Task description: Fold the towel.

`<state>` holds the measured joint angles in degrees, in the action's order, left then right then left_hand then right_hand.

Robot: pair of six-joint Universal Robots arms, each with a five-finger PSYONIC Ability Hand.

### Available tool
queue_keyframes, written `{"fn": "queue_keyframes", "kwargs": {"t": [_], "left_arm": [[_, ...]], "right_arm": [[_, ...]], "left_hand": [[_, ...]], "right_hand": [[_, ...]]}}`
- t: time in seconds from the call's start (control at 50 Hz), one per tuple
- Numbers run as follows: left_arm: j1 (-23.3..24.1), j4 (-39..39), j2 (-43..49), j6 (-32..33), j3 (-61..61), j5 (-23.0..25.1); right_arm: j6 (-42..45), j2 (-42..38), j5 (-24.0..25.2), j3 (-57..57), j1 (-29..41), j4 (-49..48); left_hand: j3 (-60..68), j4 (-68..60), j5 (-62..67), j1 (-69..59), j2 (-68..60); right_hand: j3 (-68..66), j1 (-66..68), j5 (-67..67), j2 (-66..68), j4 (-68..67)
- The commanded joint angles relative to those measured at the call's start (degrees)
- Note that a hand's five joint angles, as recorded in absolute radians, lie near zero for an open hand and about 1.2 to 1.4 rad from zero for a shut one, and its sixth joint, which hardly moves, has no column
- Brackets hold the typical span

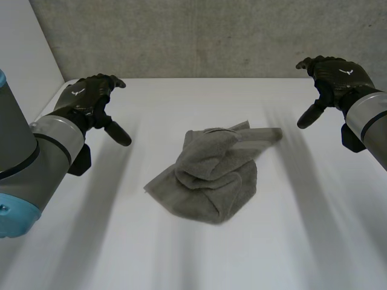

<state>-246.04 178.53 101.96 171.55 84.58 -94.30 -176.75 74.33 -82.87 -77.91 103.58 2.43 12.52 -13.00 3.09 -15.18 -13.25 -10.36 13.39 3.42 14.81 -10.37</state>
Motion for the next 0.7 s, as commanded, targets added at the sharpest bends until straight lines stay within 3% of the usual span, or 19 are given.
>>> {"fn": "queue_keyframes", "kwargs": {"t": [0.02,0.06,0.1,0.12,0.14,0.16,0.2,0.22,0.26,0.3,0.48,0.54,0.58,0.6,0.64,0.7], "left_arm": [[0.12,0.15,0.25,0.1,-0.03,0.08],[0.21,0.24,0.43,0.1,0.06,0.17],[0.74,0.94,0.95,0.1,0.06,1.48],[0.74,0.95,0.96,0.1,0.06,1.49],[1.44,1.64,2.0,0.1,0.06,2.88],[1.44,1.65,2.01,0.1,0.06,2.89],[3.1,3.05,4.81,-0.16,-0.55,6.13],[3.11,3.06,4.82,-0.17,-0.55,6.15],[4.16,4.28,8.15,-0.95,-1.43,8.86],[4.43,4.9,10.25,-1.65,-2.39,10.0],[7.15,5.25,21.86,-3.42,-8.98,12.47],[7.6,5.25,23.72,-3.68,-9.87,12.47],[8.65,5.25,26.61,-3.68,-11.1,12.47],[8.65,5.25,26.62,-3.68,-11.1,12.47],[8.91,5.34,28.11,-3.86,-11.54,11.95],[9.0,5.25,28.29,-4.03,-11.54,11.86]], "right_arm": [[-0.09,-0.15,0.6,0.12,-0.13,-0.58],[-0.09,-0.15,1.83,0.12,-0.13,-1.11],[0.26,-0.32,6.81,0.82,-0.04,-1.99],[0.26,-0.33,6.84,0.83,-0.04,-1.99],[0.79,-0.93,10.67,1.35,-0.22,-2.16],[0.79,-0.94,10.71,1.35,-0.22,-2.16],[1.76,-4.17,19.89,3.36,-0.22,-2.25],[1.76,-4.19,19.94,3.38,-0.22,-2.25],[2.02,-9.88,26.24,7.75,-0.13,-2.08],[2.02,-12.95,28.1,10.38,-0.04,-1.64],[2.37,-31.68,29.61,24.54,3.73,-0.58],[2.37,-33.9,29.78,25.88,4.18,-0.49],[2.37,-37.84,29.87,28.59,5.31,-0.49],[2.37,-37.85,29.87,28.6,5.32,-0.49],[2.37,-41.18,30.05,30.88,6.81,-0.23],[2.46,-42.16,30.66,31.32,7.08,0.21]], "left_hand": [[-2.52,3.0,-3.04,5.13,3.21],[-2.52,3.0,-3.04,5.13,3.21],[-2.52,3.0,-2.54,4.63,2.71],[-2.52,3.0,-2.54,4.62,2.7],[-2.52,3.0,-2.37,4.46,2.54],[-2.52,3.0,-2.37,4.46,2.53],[-2.52,3.0,-1.7,3.79,1.86],[-2.52,3.0,-1.7,3.78,1.86],[-2.52,3.0,-1.36,3.45,1.53],[-2.52,3.0,-0.7,2.78,0.86],[-2.52,3.0,7.19,-5.1,-7.03],[-2.52,3.0,10.24,-8.16,-10.08],[-2.52,3.0,25.28,-23.19,-25.12],[-2.52,3.0,25.38,-23.3,-25.22],[-2.52,3.0,45.64,-43.56,-45.48],[-2.52,3.0,54.82,-52.73,-54.66]], "right_hand": [[0.36,-3.39,-3.42,-4.81,0.37],[0.36,-3.39,-3.42,-4.81,0.37],[0.36,-3.39,-3.42,-4.81,0.37],[0.36,-3.39,-3.42,-4.81,0.37],[0.36,-3.39,-3.42,-4.81,0.37],[0.36,-3.39,-3.42,-4.81,0.37],[0.36,-3.39,-3.42,-4.81,0.37],[0.36,-3.39,-3.42,-4.81,0.37],[0.36,-3.39,-3.42,-4.81,0.37],[0.36,-3.39,-3.42,-4.81,0.37],[0.36,-3.39,-3.42,-4.81,0.37],[0.36,-3.39,-3.42,-4.81,0.37],[0.36,-3.39,-3.42,-4.81,0.37],[0.36,-3.39,-3.42,-4.81,0.37],[0.36,3.03,3.01,1.62,0.37],[0.36,11.5,11.47,10.08,0.37]]}}
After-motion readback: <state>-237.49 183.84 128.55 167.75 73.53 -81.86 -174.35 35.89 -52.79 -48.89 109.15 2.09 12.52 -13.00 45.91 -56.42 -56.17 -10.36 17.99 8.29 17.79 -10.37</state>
